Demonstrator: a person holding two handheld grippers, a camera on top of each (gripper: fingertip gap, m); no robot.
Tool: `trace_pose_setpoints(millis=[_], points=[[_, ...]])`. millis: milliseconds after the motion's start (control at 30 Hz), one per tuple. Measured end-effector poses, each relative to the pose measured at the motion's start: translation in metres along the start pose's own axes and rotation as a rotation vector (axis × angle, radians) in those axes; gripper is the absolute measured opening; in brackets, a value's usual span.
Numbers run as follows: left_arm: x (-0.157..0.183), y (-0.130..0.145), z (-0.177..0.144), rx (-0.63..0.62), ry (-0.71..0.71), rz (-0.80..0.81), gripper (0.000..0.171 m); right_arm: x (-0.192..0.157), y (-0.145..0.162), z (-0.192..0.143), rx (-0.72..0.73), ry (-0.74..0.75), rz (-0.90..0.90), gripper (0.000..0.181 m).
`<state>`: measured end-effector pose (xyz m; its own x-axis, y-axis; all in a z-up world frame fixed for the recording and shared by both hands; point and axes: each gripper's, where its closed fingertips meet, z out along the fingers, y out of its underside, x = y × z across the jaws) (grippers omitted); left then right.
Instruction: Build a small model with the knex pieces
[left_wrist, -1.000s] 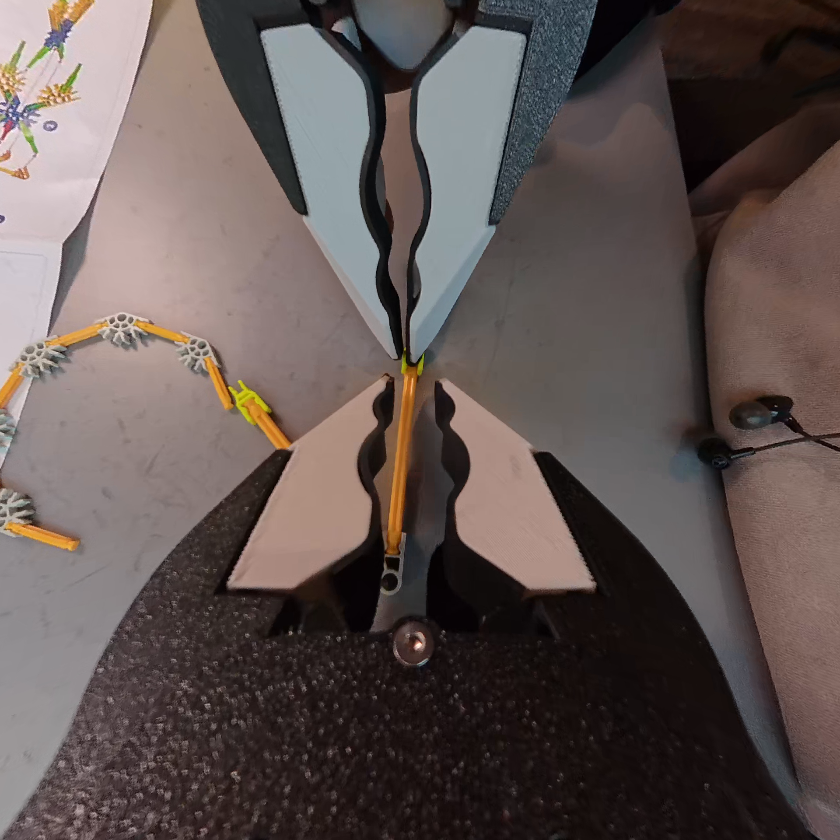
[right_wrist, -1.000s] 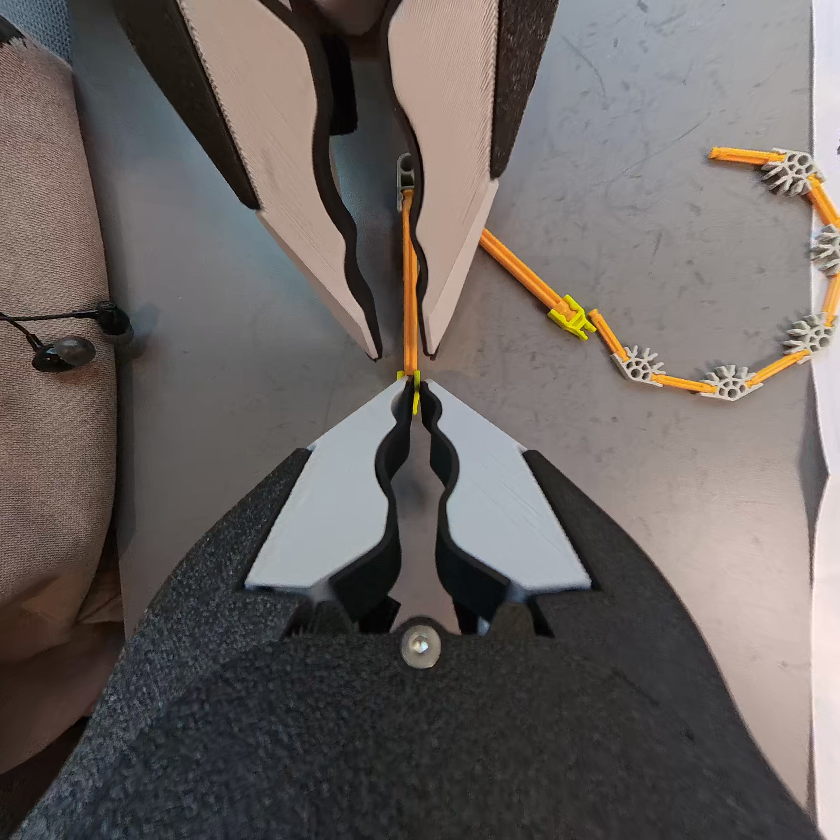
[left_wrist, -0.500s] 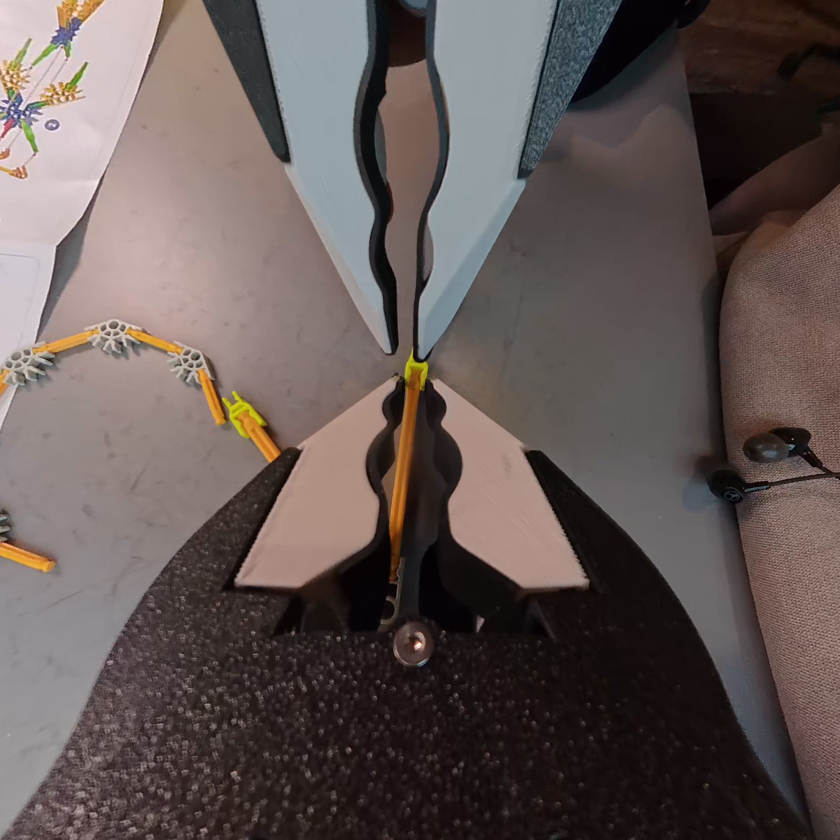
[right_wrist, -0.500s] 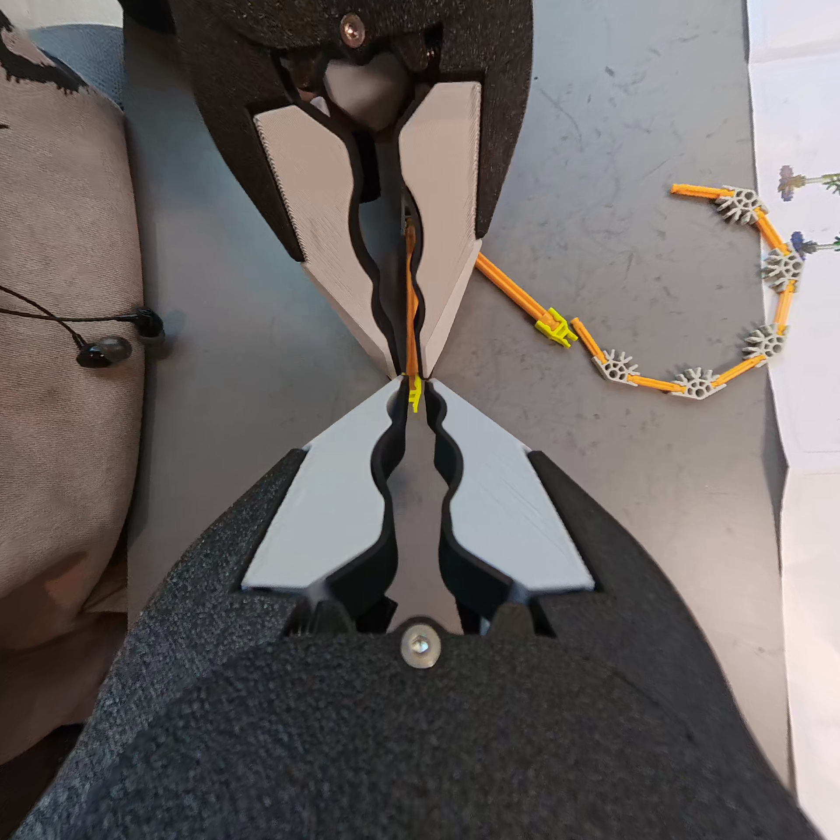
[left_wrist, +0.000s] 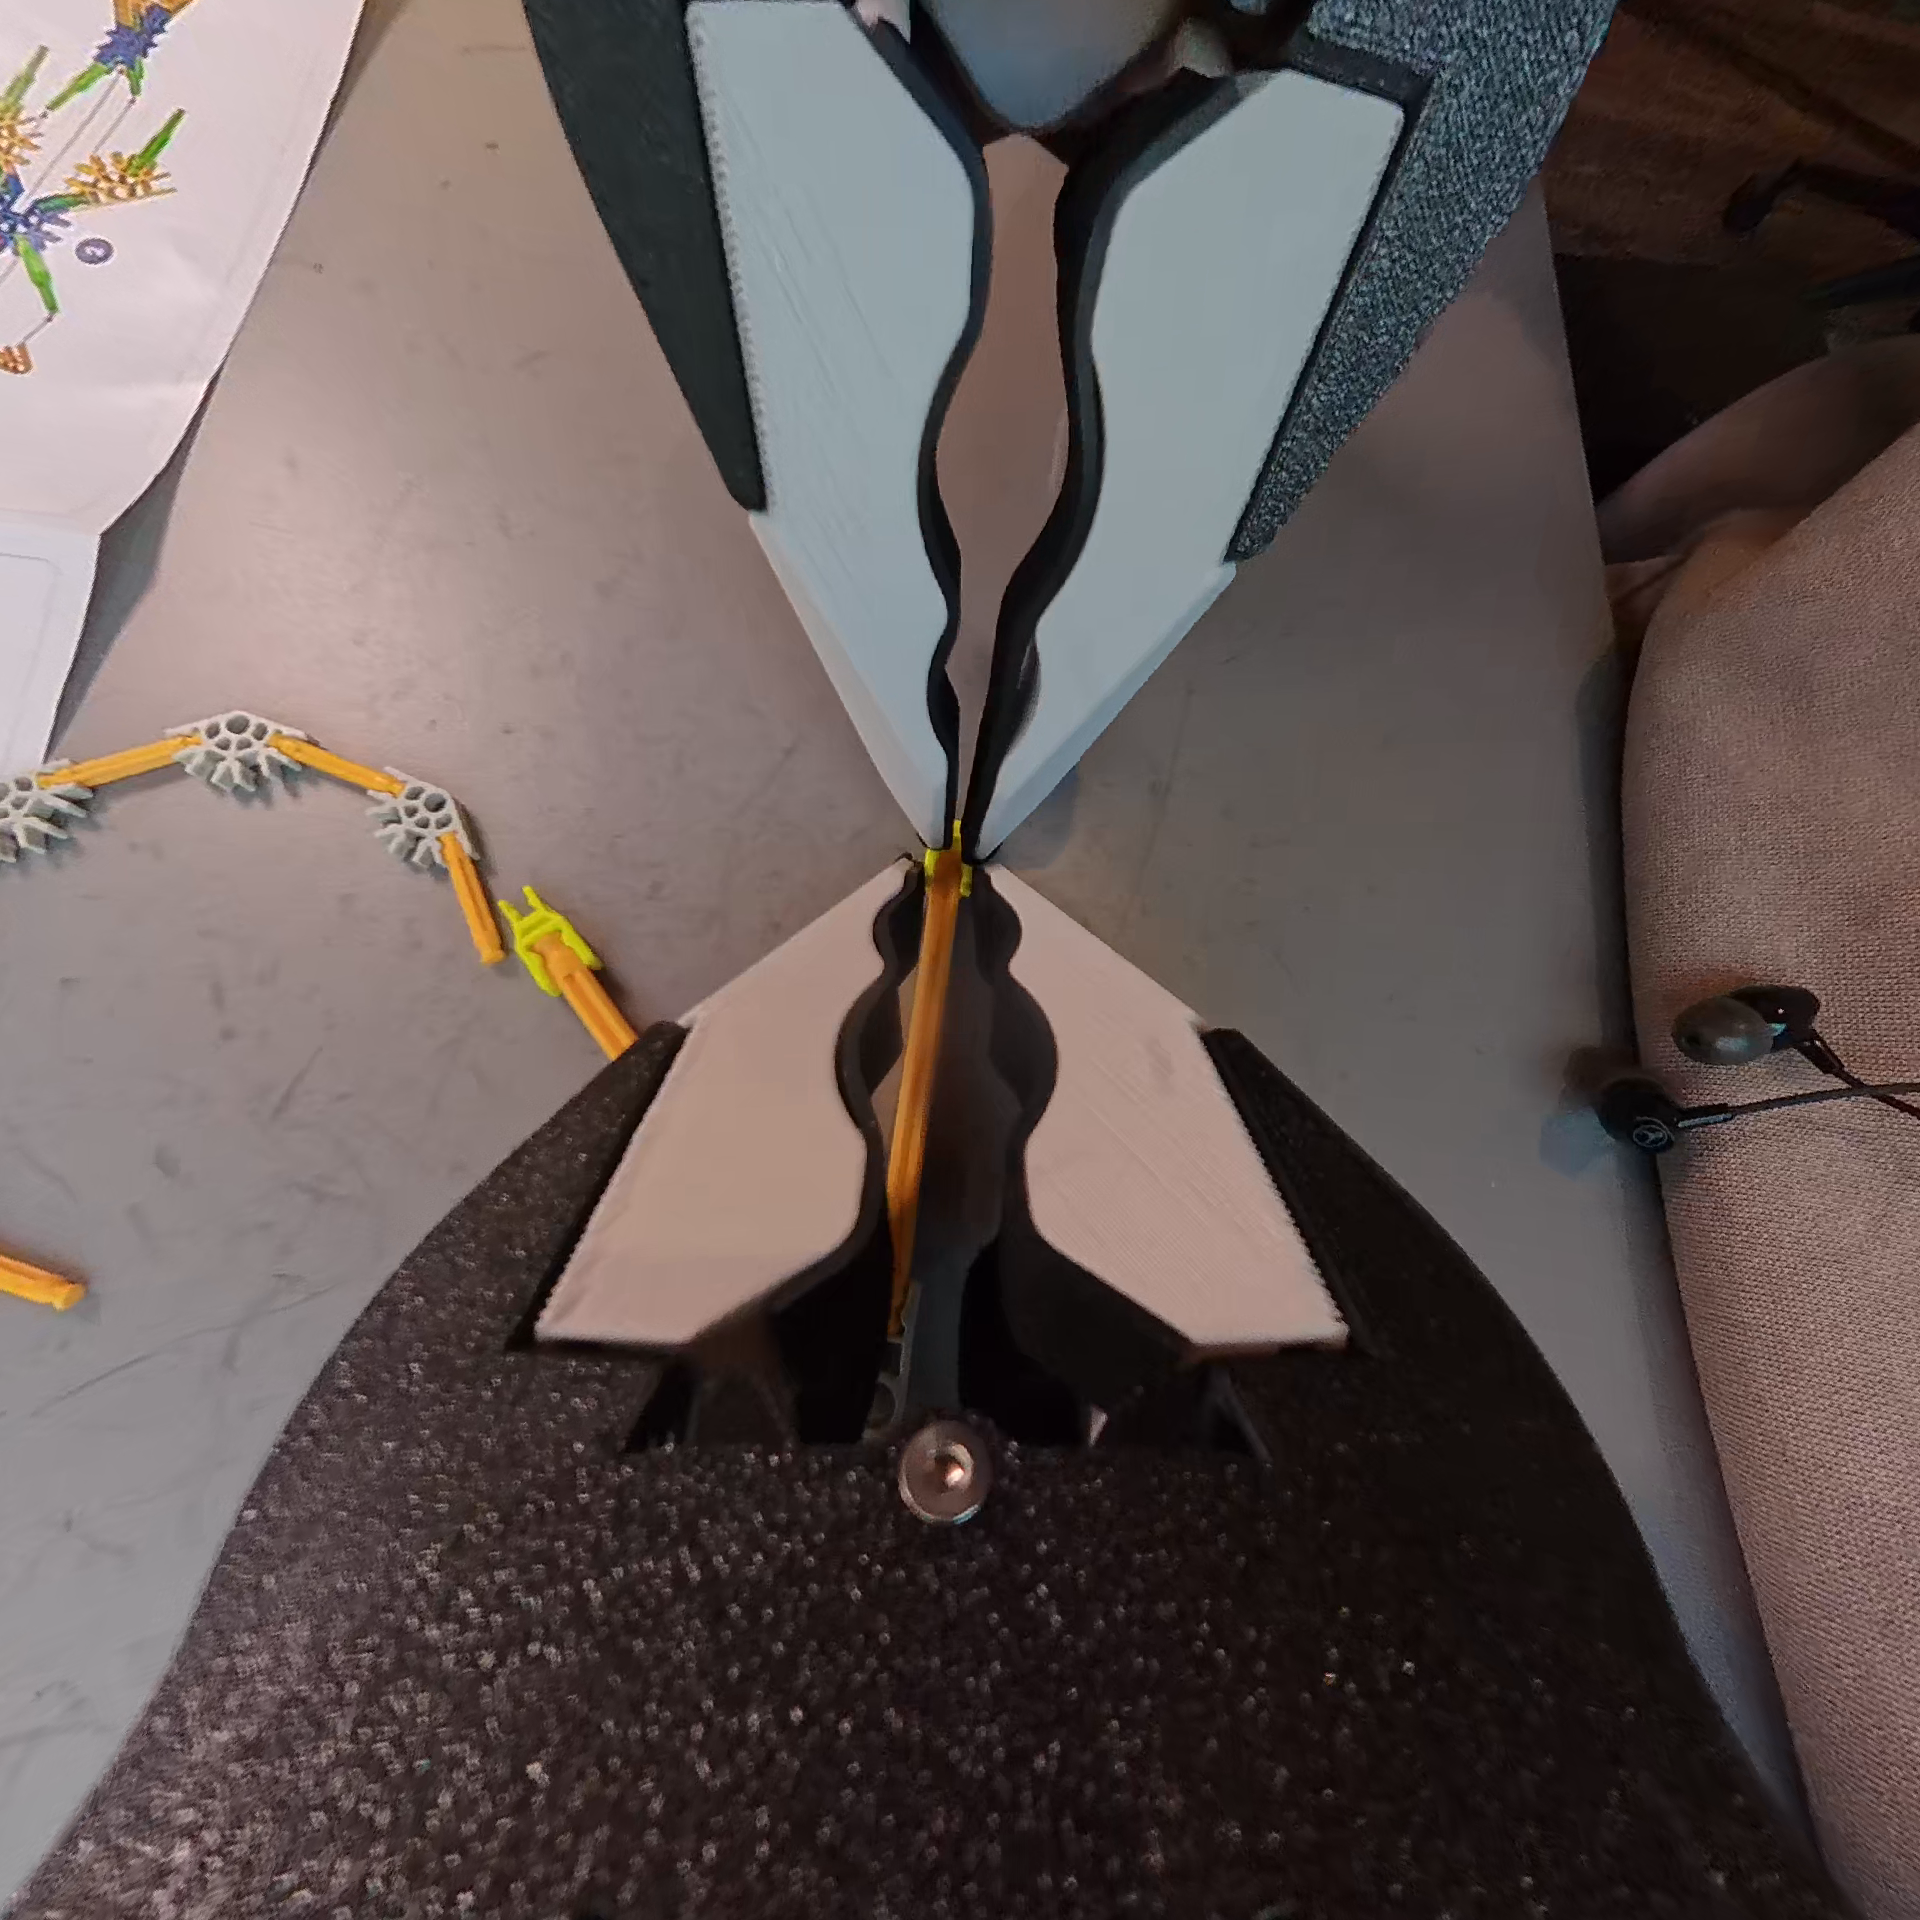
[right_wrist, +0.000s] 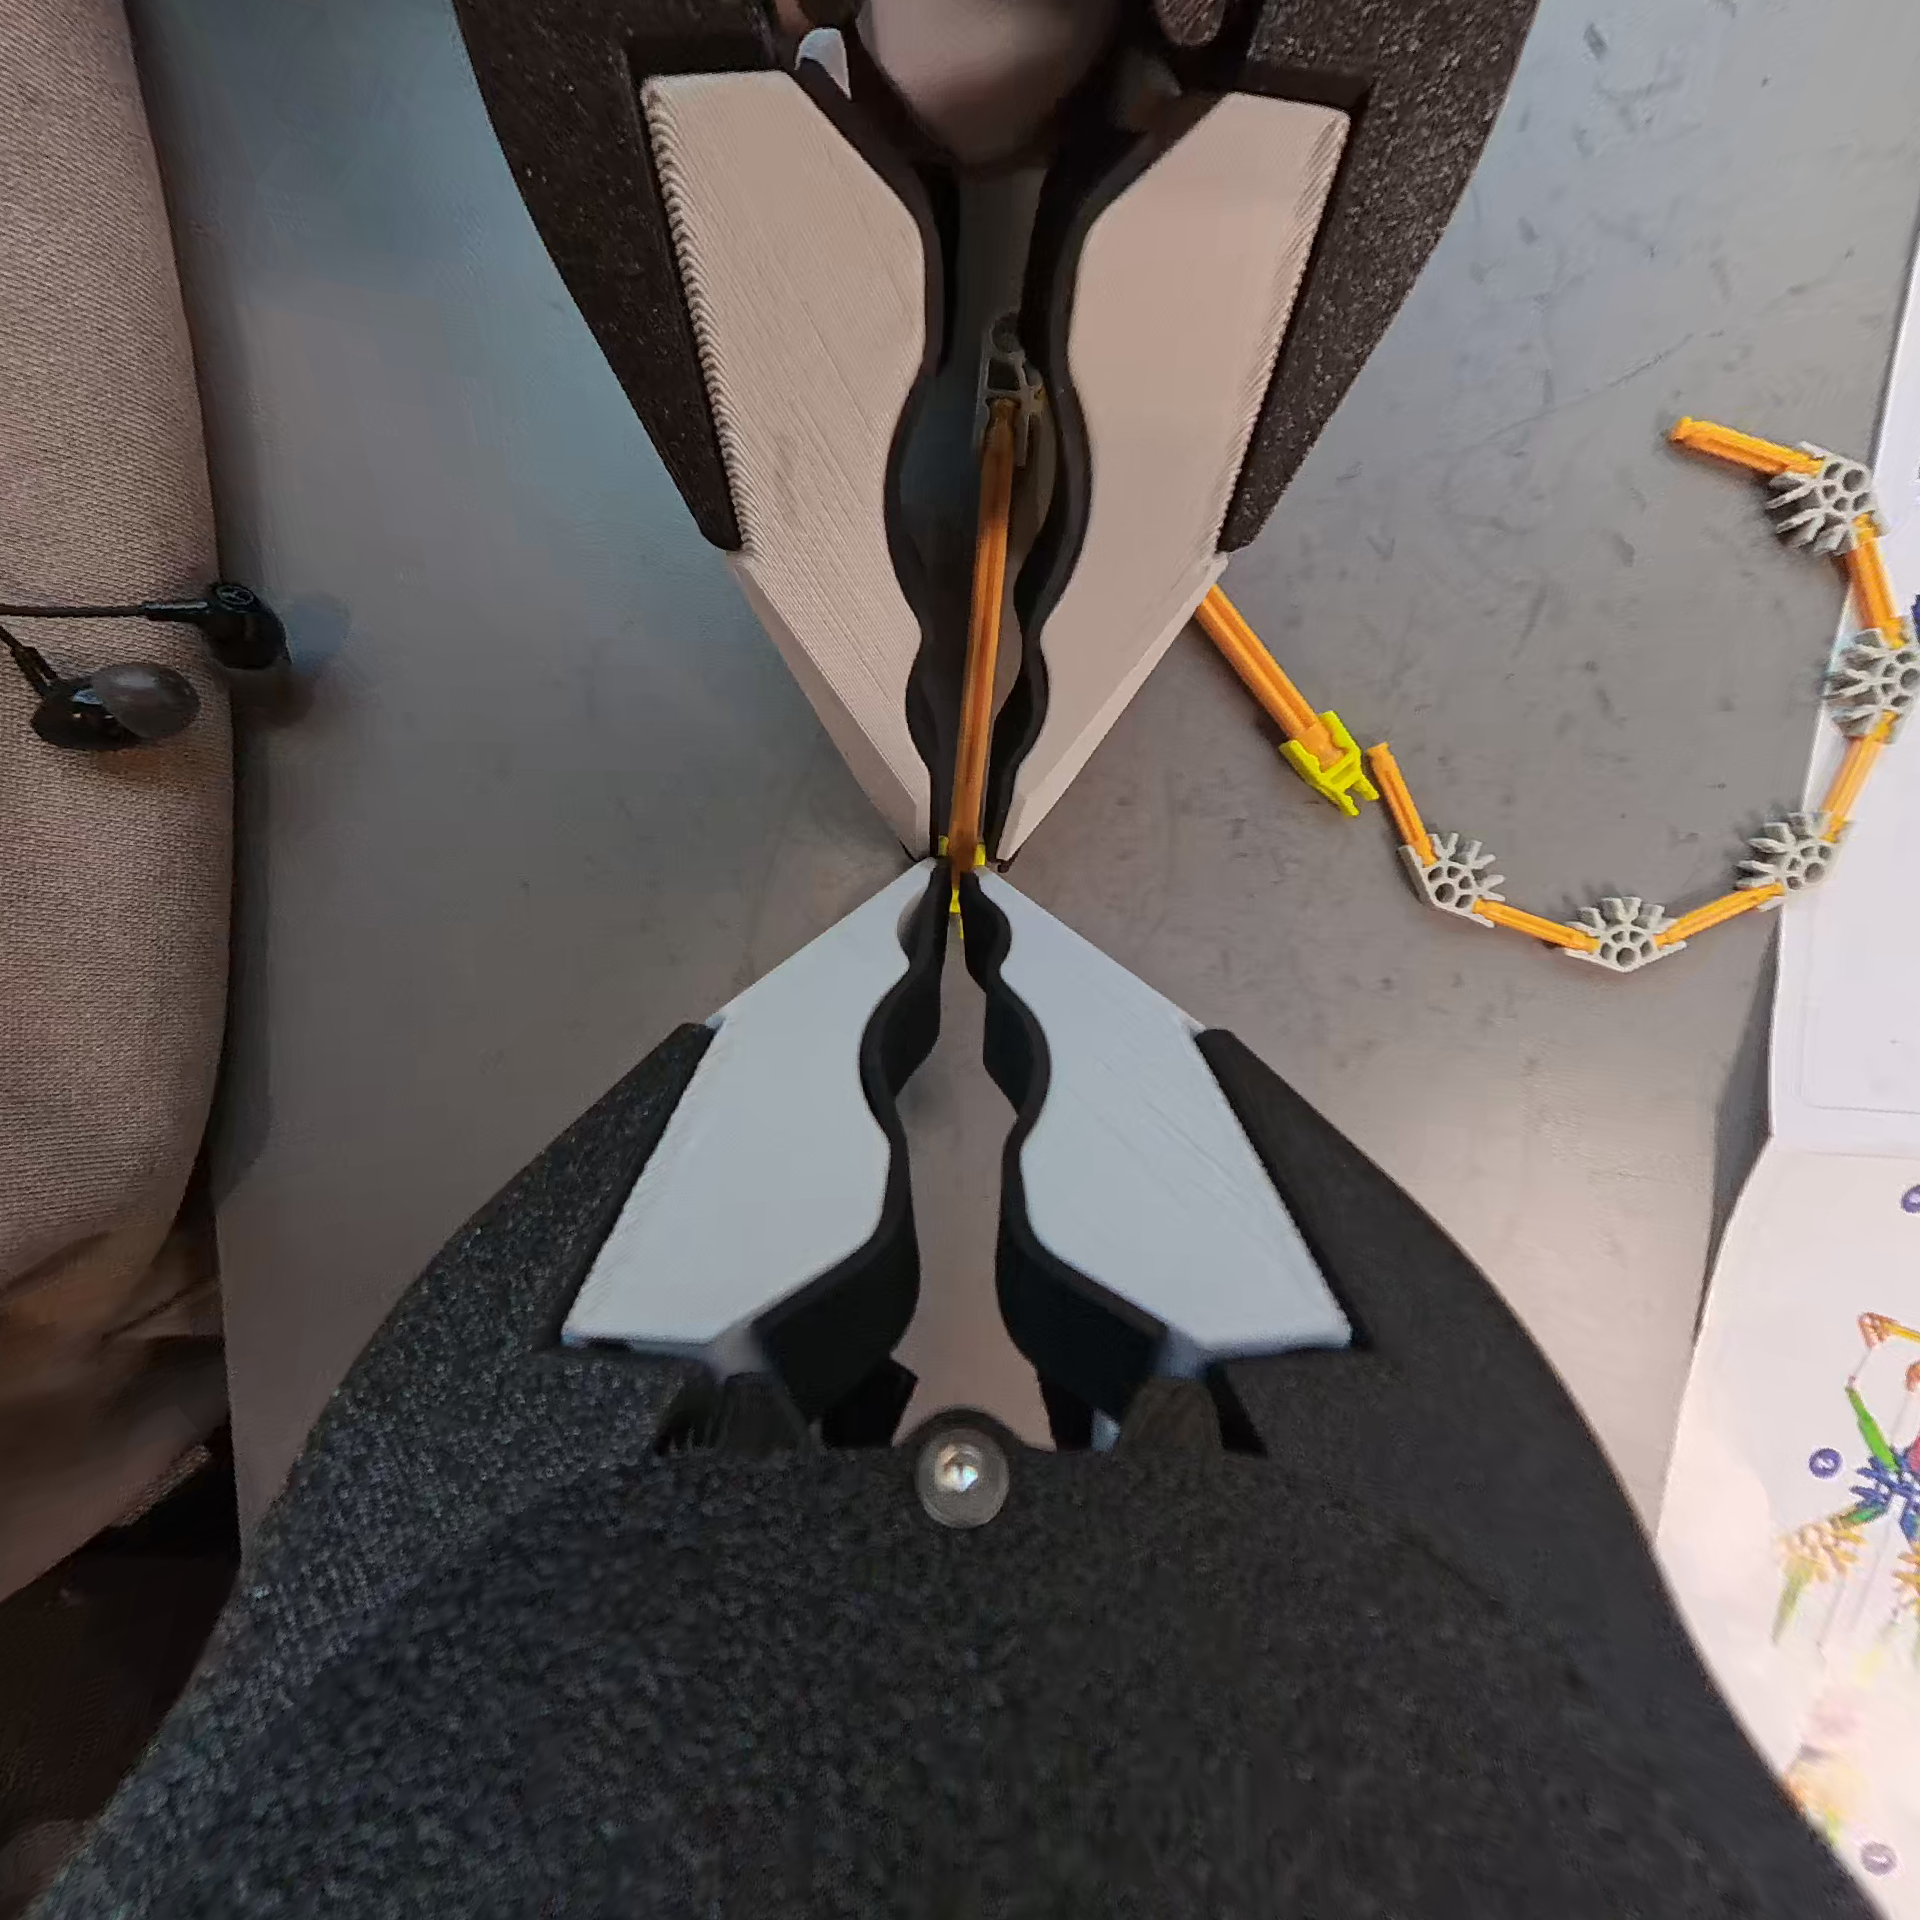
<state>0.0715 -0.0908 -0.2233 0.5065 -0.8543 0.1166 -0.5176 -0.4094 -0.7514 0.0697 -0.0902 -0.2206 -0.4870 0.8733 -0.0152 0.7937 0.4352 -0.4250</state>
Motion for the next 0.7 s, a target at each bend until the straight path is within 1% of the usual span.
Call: trace_pose_setpoints(millis=[33, 333, 500, 567, 600, 700], points=[[0.0, 0.0, 0.0, 0.001, 0.003, -0.003, 0.009, -0.001, 0.0, 0.0, -0.005, -0.003, -0.003, 0.001], [0.0, 0.007, -0.001, -0.042, -0.011, 0.045, 0.011, -0.002, -0.004, 0.003, -0.048, -0.044, 0.008, 0.0], [-0.007, 0.02, -0.021, -0.112, -0.019, 0.08, 0.013, -0.003, -0.005, 0.003, -0.095, -0.054, -0.006, 0.0], [-0.008, 0.029, -0.027, -0.157, 0.006, 0.068, 0.013, -0.003, -0.006, 0.004, -0.118, -0.047, -0.027, 0.0], [-0.008, 0.029, -0.027, -0.148, 0.013, 0.059, 0.007, -0.003, -0.006, 0.004, -0.131, -0.045, -0.037, 0.0], [-0.008, 0.028, -0.026, -0.148, 0.017, 0.055, 0.006, -0.002, -0.006, 0.006, -0.163, -0.033, -0.061, 0.0]])
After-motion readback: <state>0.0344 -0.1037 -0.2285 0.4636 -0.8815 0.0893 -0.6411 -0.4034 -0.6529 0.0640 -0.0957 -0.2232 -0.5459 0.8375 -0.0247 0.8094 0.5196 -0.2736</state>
